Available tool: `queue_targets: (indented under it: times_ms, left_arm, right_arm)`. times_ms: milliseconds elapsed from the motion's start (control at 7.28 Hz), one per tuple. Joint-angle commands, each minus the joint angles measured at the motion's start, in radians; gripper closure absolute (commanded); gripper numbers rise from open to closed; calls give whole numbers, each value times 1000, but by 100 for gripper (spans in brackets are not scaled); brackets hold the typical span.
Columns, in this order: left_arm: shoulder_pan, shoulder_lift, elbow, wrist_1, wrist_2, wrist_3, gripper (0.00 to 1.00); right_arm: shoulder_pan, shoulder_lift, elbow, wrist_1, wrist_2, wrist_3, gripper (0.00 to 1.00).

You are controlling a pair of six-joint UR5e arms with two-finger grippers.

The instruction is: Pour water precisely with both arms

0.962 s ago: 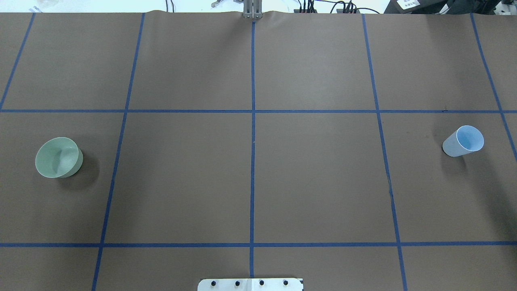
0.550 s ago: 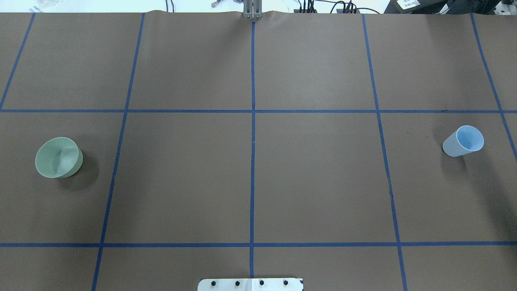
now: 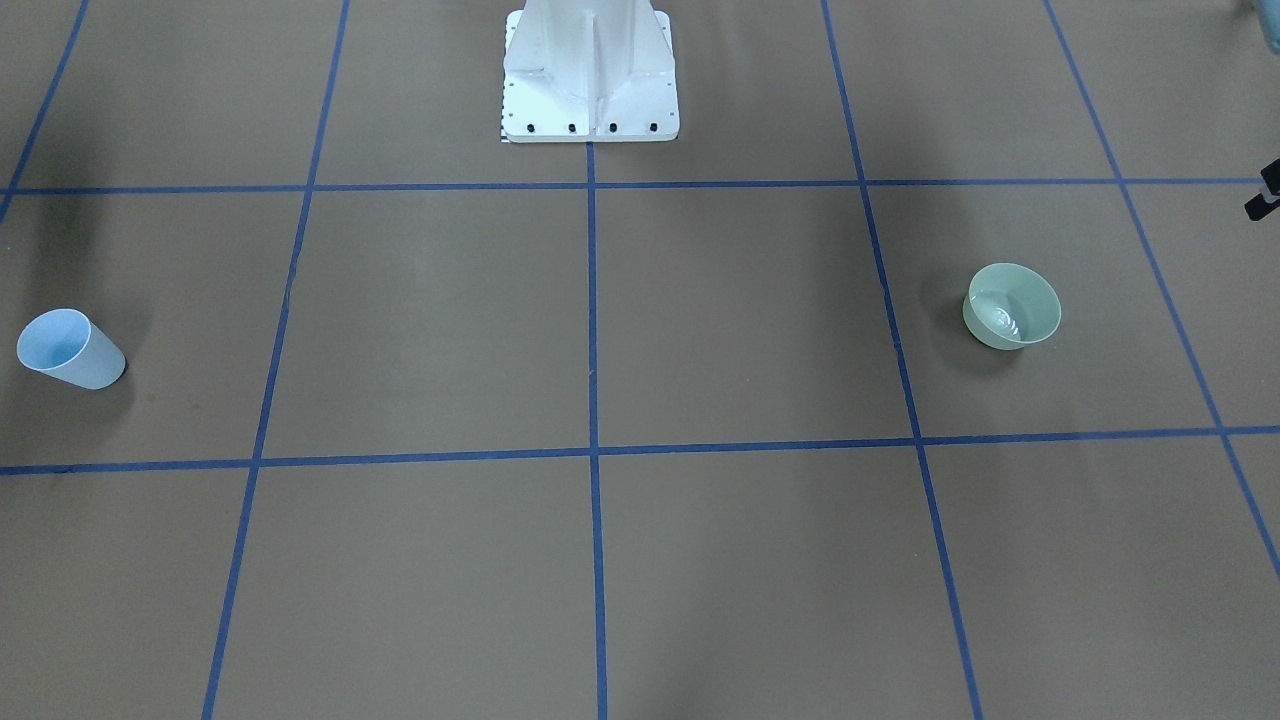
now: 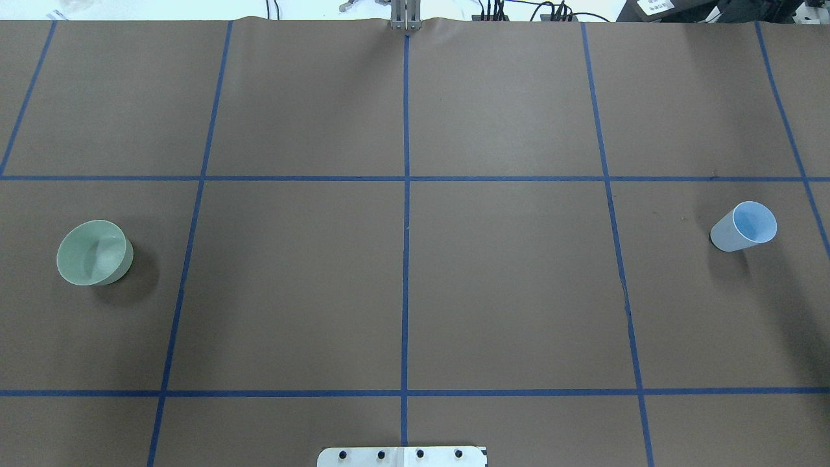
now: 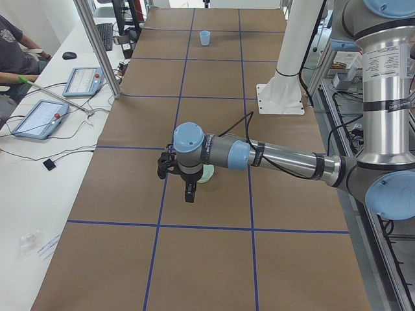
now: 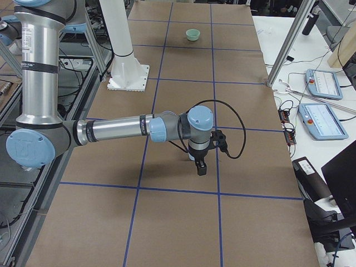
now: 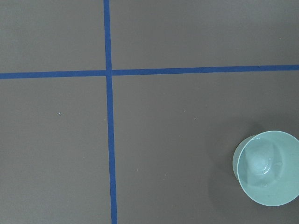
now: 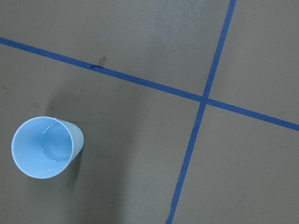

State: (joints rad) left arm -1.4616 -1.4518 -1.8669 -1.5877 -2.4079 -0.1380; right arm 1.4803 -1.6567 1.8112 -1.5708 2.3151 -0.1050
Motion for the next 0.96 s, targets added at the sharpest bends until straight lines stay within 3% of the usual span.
queue_targets:
  times_ms: [0, 550, 824]
  left_arm:
    - [109, -10, 32, -143, 3, -27, 0]
    - [357, -42, 69, -219, 15, -256, 0]
    - [379, -103, 229, -367, 13, -291, 0]
  right_arm:
    - [0, 3, 4, 2, 0, -1, 0]
    - [-2, 6, 2, 2, 0, 4, 0]
    - [-2, 8, 2, 0, 0, 4, 0]
